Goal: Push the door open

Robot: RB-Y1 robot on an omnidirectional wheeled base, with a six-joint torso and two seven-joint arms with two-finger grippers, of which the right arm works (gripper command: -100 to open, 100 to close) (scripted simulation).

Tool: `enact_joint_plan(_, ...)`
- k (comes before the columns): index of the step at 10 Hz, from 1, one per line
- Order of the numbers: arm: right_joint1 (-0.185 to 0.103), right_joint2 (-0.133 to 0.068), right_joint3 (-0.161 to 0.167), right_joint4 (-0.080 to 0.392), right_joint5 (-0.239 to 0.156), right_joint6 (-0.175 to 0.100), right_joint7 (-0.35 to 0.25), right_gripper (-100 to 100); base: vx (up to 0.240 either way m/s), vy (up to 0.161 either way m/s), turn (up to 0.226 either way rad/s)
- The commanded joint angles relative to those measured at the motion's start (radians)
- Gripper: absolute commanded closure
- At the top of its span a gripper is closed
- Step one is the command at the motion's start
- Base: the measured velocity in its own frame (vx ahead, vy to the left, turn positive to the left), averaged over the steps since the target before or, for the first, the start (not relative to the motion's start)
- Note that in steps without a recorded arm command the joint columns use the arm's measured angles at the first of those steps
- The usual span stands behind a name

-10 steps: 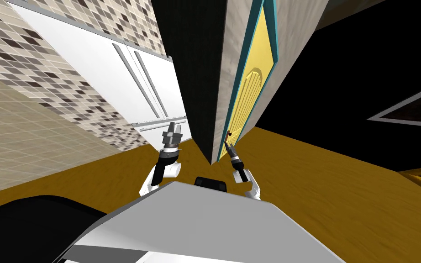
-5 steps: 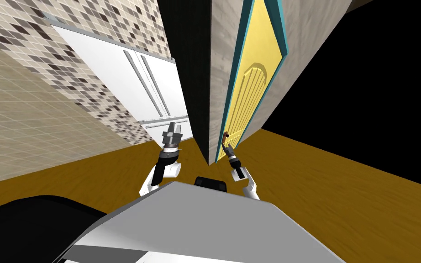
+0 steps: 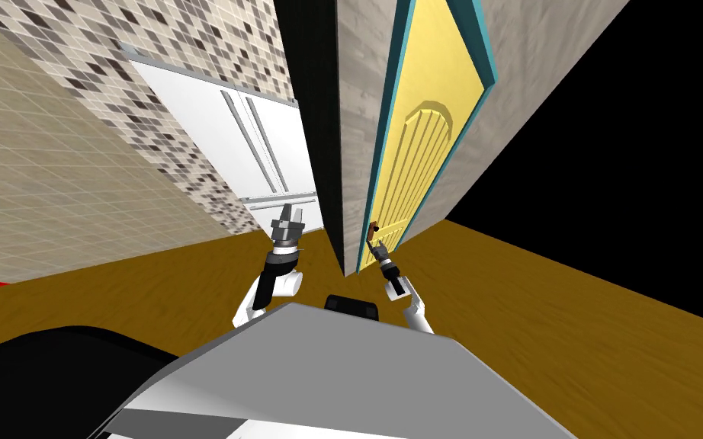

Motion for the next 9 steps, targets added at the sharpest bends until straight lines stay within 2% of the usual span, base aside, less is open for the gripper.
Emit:
enact_joint_plan(1,-0.017,-0.002,0.005,0.027,0.019,0.003,0.026,-100,0.073,-0.22,0.145)
enact_joint_plan(5,-0.053,-0.004,0.015,0.089,0.06,0.005,0.08,-100,0.04,-0.209,0.142)
enact_joint_plan(9,-0.084,-0.006,0.024,0.141,0.095,0.007,0.125,-100,0.035,-0.167,0.109)
